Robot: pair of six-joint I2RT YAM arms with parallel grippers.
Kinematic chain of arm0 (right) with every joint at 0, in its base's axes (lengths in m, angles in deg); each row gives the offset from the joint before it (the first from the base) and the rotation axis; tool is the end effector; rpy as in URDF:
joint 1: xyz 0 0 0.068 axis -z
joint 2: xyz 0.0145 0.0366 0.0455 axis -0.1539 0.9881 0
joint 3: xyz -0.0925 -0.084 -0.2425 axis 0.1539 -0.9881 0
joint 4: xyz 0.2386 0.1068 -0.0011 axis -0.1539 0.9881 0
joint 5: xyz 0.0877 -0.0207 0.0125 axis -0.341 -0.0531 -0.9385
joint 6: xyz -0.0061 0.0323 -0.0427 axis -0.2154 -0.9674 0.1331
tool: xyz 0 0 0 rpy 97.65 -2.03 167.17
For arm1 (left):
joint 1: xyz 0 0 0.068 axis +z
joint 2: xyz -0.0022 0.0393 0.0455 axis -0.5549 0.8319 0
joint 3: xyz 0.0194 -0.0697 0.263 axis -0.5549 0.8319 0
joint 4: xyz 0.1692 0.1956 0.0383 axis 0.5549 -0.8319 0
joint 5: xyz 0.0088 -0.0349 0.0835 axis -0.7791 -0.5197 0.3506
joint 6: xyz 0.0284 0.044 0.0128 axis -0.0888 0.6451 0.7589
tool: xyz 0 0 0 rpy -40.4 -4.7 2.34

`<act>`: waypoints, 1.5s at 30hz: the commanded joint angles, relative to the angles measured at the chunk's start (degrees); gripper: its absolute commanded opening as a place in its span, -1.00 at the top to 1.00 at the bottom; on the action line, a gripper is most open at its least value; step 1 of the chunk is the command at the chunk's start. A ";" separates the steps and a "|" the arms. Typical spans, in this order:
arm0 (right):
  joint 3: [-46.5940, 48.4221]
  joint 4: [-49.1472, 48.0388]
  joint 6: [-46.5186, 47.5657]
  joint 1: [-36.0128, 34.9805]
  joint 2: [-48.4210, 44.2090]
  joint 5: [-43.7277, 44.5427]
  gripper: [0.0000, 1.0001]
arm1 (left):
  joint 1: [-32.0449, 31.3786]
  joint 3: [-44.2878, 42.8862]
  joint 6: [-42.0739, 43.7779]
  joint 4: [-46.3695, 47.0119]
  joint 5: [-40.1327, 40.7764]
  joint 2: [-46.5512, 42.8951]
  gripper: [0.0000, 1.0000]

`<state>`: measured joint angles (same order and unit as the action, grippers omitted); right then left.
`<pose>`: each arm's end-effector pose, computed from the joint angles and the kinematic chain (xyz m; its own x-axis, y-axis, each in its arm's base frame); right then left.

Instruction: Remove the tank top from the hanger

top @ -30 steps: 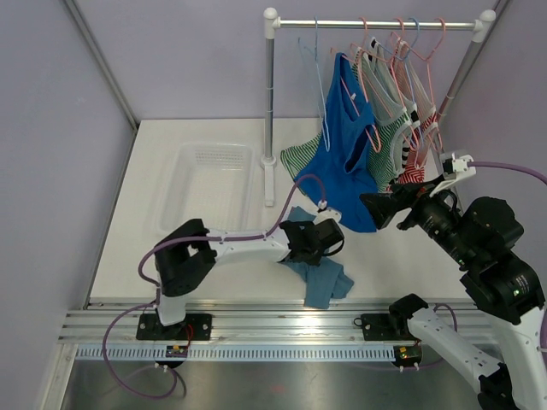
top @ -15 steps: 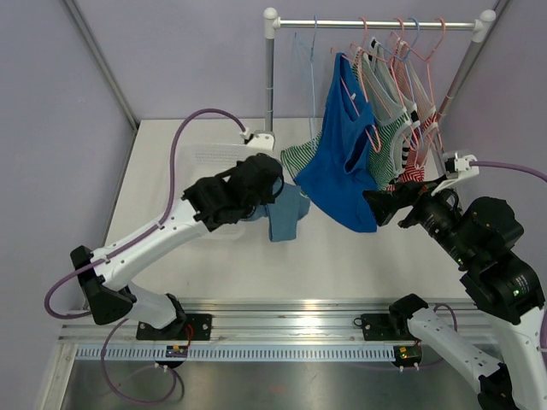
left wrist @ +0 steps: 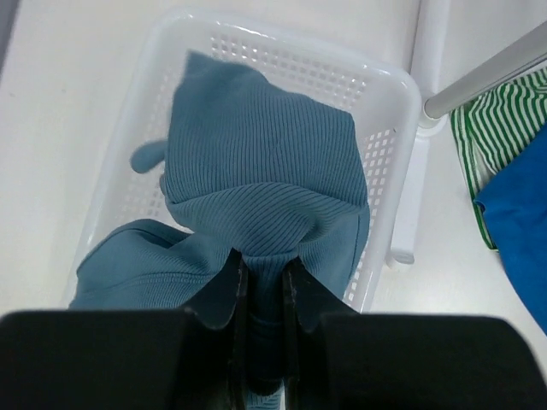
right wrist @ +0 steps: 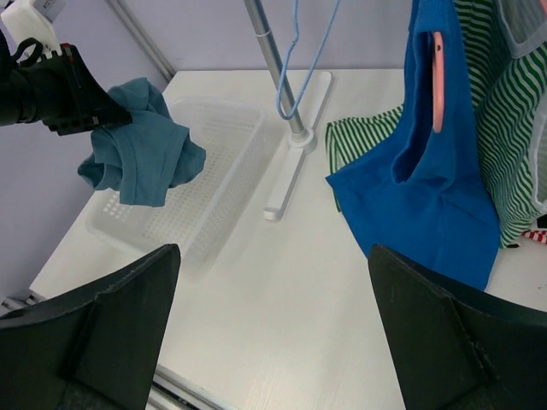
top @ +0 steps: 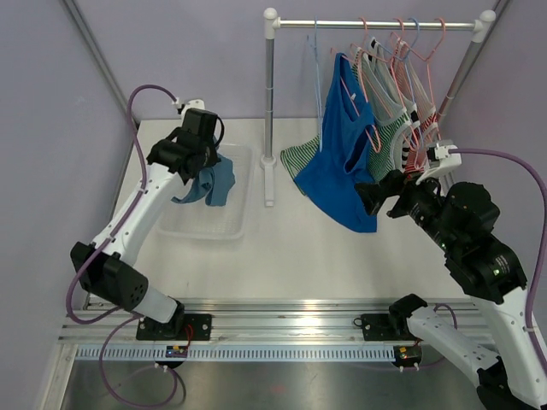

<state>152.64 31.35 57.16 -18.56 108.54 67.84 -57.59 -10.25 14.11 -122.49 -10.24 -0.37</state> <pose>0.1012 0.0521 0.4501 -0.2363 0.1907 -0.9528 -0.4028 0.8731 0.2746 0.2916 -0.1122 0.3885 -0.5872 -0.1675 -0.7920 -0.2014 0.9778 -0.0574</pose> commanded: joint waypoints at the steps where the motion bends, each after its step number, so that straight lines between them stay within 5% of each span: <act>1: -0.03 -2.30 0.59 0.00 2.03 5.53 -0.99 | 3.04 -1.43 1.35 5.53 -8.66 4.91 0.94; 6: 3.40 -0.01 -0.12 -0.09 6.94 13.89 -0.99 | 5.51 -1.35 1.26 5.62 -9.72 8.79 0.13; 9: 6.73 0.60 0.58 0.08 9.66 16.35 -0.99 | 5.42 0.14 1.00 6.76 -11.29 6.69 -0.96; 14: 15.24 2.53 2.95 0.00 16.25 19.35 -0.99 | 4.11 1.81 -0.06 4.58 -11.05 -2.87 -0.98; 23: 39.83 12.99 9.37 1.84 34.71 18.91 -0.86 | -9.51 10.94 -2.25 -1.84 0.30 -21.35 -0.98; 34: 60.78 15.98 15.78 10.45 55.99 9.52 -0.67 | -11.37 27.90 2.84 0.70 -5.94 -40.77 -0.98; 45: 76.70 20.20 18.25 11.95 71.90 6.60 -0.05 | -11.45 35.57 4.95 2.37 -4.45 -42.63 -0.98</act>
<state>225.78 50.28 73.45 -7.20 178.33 75.75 -68.71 24.24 17.31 -122.73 -14.85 -42.91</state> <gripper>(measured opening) 0.558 0.988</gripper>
